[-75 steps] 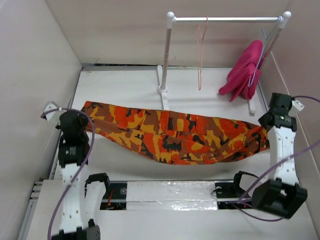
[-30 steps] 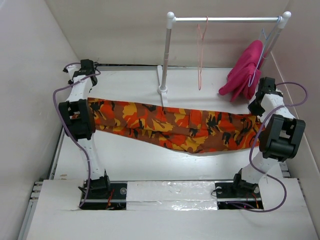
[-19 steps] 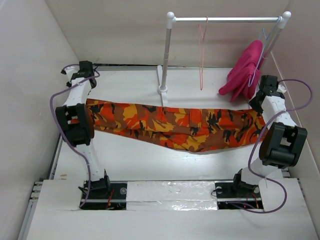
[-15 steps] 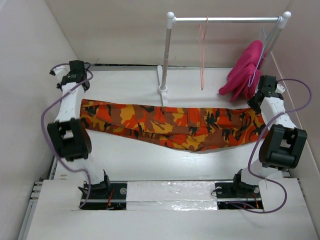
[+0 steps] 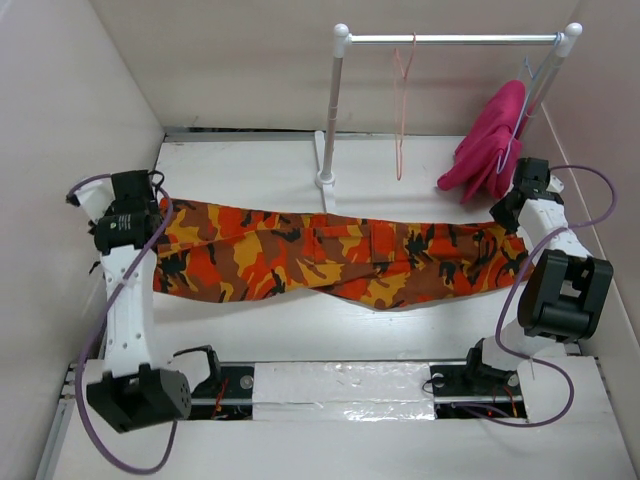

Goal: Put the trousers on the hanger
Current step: Fold the trousers at the center of the board.

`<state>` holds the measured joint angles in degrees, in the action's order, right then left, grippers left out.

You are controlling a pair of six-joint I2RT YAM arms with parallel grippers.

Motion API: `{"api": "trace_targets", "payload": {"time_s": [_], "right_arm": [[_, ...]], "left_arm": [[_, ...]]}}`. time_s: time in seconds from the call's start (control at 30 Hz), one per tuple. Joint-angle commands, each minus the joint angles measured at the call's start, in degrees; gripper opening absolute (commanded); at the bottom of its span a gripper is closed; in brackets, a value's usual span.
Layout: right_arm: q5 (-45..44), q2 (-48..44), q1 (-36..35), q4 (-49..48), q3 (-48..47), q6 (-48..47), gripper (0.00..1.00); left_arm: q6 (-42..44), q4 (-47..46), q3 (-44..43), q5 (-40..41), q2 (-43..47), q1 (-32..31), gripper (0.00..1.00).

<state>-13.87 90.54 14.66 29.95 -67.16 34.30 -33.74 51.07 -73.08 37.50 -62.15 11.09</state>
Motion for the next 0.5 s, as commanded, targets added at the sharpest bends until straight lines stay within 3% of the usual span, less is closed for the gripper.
{"api": "trace_targets", "payload": {"time_s": [0.0, 0.13, 0.47], "right_arm": [[-0.1, -0.4, 0.7, -2.1, -2.8, 0.0, 0.00], [-1.0, 0.2, 0.7, -2.2, -3.3, -0.2, 0.00], [-3.4, 2.9, 0.7, -2.6, -4.2, -0.3, 0.00]], "left_arm": [[2.0, -2.4, 2.9, 1.6, -3.7, 0.2, 0.02], [3.1, -6.7, 1.4, 0.1, -10.0, 0.2, 0.03], [7.2, -13.1, -13.0, 3.2, -30.8, 0.2, 0.04]]}}
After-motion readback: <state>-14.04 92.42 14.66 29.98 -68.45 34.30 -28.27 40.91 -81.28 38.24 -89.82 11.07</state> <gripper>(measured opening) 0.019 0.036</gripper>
